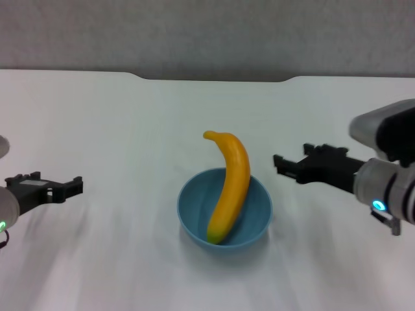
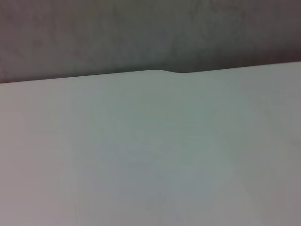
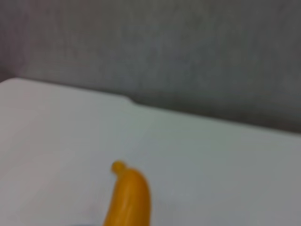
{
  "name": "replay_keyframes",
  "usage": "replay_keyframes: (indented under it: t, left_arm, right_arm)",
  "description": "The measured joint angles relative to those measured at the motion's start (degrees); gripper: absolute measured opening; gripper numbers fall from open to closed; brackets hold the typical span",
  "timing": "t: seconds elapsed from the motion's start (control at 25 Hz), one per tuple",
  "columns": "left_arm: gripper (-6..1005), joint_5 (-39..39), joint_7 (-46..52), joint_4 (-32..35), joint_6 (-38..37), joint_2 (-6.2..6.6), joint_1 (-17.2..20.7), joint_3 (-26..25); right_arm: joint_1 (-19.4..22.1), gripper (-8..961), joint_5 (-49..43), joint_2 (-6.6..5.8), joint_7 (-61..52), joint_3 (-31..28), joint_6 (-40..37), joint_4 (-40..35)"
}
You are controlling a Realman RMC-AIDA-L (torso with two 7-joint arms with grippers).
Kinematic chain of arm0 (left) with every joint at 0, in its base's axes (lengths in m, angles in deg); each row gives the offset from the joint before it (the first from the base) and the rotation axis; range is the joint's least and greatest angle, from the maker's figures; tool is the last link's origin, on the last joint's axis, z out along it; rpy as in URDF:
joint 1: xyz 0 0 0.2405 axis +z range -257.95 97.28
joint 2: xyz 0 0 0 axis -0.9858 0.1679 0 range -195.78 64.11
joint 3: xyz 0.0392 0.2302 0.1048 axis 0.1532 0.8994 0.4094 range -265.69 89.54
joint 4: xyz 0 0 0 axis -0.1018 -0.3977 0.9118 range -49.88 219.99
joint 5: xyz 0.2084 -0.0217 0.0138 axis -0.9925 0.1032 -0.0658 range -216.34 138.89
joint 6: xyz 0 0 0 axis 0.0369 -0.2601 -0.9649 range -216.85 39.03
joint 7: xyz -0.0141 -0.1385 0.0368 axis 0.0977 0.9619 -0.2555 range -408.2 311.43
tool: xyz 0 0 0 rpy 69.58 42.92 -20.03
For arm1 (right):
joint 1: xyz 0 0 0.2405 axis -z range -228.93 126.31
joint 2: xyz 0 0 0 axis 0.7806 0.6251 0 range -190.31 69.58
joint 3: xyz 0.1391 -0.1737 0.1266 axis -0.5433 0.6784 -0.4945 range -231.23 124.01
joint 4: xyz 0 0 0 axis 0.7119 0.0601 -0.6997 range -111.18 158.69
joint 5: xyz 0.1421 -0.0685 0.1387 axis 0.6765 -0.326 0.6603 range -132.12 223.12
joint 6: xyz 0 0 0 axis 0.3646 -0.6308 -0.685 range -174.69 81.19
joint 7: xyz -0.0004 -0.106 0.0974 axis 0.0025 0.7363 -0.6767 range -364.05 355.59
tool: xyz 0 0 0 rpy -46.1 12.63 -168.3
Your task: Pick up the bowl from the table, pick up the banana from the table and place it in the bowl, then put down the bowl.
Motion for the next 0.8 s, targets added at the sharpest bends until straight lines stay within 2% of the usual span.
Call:
replay_keyframes:
  t: [0.12,0.32,0.52,0.56,0.6,0.8]
  left_arm:
    - [910,0.7,-0.2,0.4,-1.5,0.04,0.4,-0.9]
    - [910,2.9,-0.5,2.9,-7.4,-0.04,0.9,-0.6]
    - [910,3.6,-0.6,6.3,-13.7,-0.08,1.0,-0.4]
    - [910,3.6,-0.6,6.9,-15.1,-0.12,1.1,-0.2]
    - [910,3.6,-0.5,7.5,-16.4,-0.16,1.2,0.2]
    - [910,4.6,0.0,11.3,-26.8,-0.18,2.2,4.7]
  right_arm:
    - [4.8,739,-4.1,0.01,2.4,-0.5,-1.6,5.9]
    - [7.9,739,-4.4,0.1,6.9,-0.4,-6.9,6.2]
    - [12.3,739,-4.2,0.22,6.7,1.4,-24.1,3.6]
    - [13.7,738,-4.2,0.26,5.8,3.3,-31.9,1.5]
    - [13.7,738,-4.2,0.26,5.8,3.3,-31.9,1.5]
    - [13.8,734,-4.5,0.17,1.9,9.6,-48.2,-7.4]
